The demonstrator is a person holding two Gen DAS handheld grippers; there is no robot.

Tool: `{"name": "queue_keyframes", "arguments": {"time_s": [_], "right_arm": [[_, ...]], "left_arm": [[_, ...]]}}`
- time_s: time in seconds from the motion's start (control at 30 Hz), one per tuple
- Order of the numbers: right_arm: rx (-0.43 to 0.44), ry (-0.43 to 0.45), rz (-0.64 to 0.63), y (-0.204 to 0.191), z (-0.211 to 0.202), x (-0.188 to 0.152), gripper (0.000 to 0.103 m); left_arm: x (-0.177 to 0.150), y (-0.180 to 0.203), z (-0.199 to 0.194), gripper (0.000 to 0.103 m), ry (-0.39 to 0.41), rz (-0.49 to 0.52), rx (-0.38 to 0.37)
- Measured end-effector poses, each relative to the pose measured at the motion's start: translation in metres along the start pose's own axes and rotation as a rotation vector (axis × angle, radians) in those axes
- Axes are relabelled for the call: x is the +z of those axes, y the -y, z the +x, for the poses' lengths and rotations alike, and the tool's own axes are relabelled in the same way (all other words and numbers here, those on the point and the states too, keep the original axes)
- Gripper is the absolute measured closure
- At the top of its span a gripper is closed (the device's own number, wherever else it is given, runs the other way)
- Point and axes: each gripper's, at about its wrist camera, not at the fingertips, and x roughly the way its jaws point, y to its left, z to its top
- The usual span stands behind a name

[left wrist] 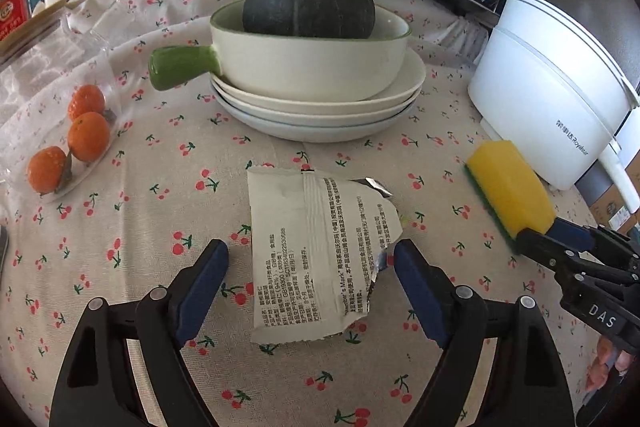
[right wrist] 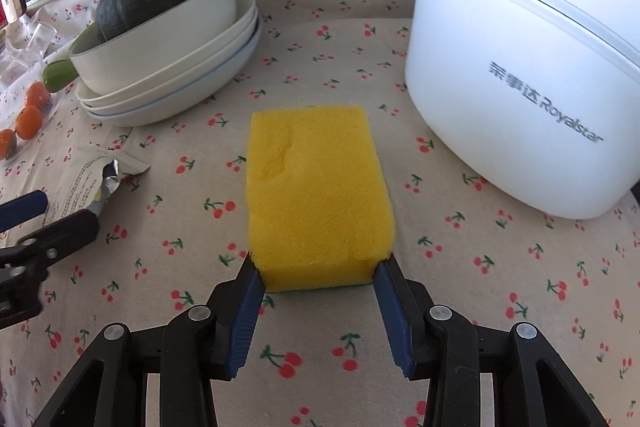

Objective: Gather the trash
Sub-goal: 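Grasp the crumpled white wrapper with the left gripper while the right gripper holds the sponge, then carry the wrapper and sponge over the brown bin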

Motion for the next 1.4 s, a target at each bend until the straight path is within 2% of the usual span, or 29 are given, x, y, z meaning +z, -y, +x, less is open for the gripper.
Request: {"name": "queue_keyframes", "arguments": {"time_s": [0.03,0.1,0.17,0.23,0.3,0.43,0.7,1.13,1.4], "right_arm": [[0.001,-0.001,0.000,0.001,0.000,-0.001,0.055],[0.005,-0.001,0.000,0.002,0.001,-0.003,0.055],[0.009,0.002,0.002,0.001,0.000,-0.004,0.055],[0.015,0.004,0.002,0.001,-0.002,-0.006,0.055],[0.021,0.005,0.001,-0.001,-0.008,-0.008,0.055],[0.030,0.011,-0.009,-0.005,-0.029,-0.016,0.054],[0.030,0.028,-0.005,-0.003,-0.097,-0.052,0.054],[-0.016,0.061,0.083,0.028,-0.213,-0.137,0.054],[-0.025,0.054,0.131,0.047,-0.254,-0.189,0.053]], "left_arm": [[0.000,0.001,0.001,0.018,-0.002,0.001,0.007],[0.001,0.002,0.001,0.040,0.009,0.008,0.004],[0.001,-0.001,-0.002,0.052,0.013,0.005,-0.011],[-0.001,-0.004,-0.006,0.055,0.022,-0.007,-0.031],[-0.004,-0.006,-0.012,0.065,0.030,-0.013,-0.046],[-0.010,-0.006,-0.036,0.067,0.048,-0.008,-0.058],[-0.035,0.015,-0.103,0.067,0.041,0.037,-0.057],[-0.107,0.059,-0.205,0.067,0.019,0.119,-0.067],[-0.143,0.082,-0.244,0.067,-0.001,0.160,-0.097]]}}
